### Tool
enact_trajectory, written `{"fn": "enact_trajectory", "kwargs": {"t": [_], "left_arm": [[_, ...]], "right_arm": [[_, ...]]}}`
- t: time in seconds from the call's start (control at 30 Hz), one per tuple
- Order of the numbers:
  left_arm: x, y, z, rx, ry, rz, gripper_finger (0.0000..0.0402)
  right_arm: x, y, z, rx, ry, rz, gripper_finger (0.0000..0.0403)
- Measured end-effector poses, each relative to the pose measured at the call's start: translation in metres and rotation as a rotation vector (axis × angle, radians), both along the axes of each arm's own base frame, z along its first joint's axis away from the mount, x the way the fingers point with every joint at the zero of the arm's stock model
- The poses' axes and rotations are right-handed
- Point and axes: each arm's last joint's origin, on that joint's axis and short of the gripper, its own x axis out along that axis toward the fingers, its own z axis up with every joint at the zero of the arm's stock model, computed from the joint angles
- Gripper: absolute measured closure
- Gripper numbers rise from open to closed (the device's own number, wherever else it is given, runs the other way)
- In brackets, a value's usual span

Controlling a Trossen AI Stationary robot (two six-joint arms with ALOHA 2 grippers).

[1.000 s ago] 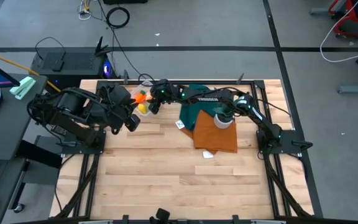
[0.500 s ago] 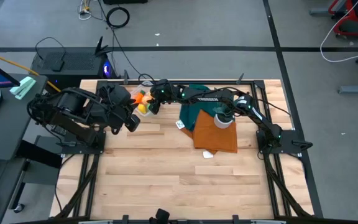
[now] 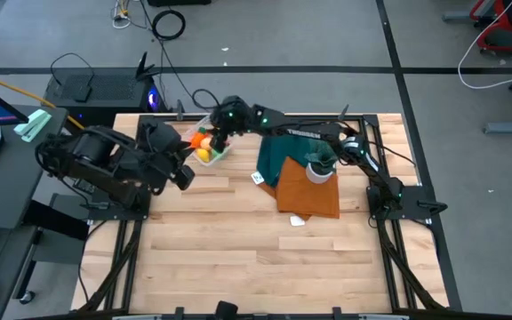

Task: Pick and placing Produce into tupperware
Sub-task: Return to Home Position

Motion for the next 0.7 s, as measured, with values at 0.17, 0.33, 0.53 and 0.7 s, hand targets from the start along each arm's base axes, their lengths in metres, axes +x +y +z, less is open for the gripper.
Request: {"fn": "enact_trajectory", "kwargs": {"t": [0.17, 0.33, 0.53, 0.7], "left_arm": [[-0.014, -0.003, 0.006, 0.038, -0.05, 0.001, 0.0329], [-0.028, 0.0, 0.013, 0.059, -0.082, -0.004, 0.033], [-0.039, 0.007, 0.019, 0.092, -0.101, 0.001, 0.0327], [-0.038, 0.01, 0.023, 0.119, -0.113, -0.014, 0.0334]], "right_arm": [[-0.024, 0.015, 0.034, 0.077, 0.127, 0.073, 0.0388], [-0.053, 0.048, 0.08, 0.073, 0.11, 0.135, 0.04], [-0.102, 0.092, 0.118, 0.027, 0.024, 0.185, 0.0402], [-0.159, 0.109, 0.108, 0.089, -0.099, 0.145, 0.0403]]}}
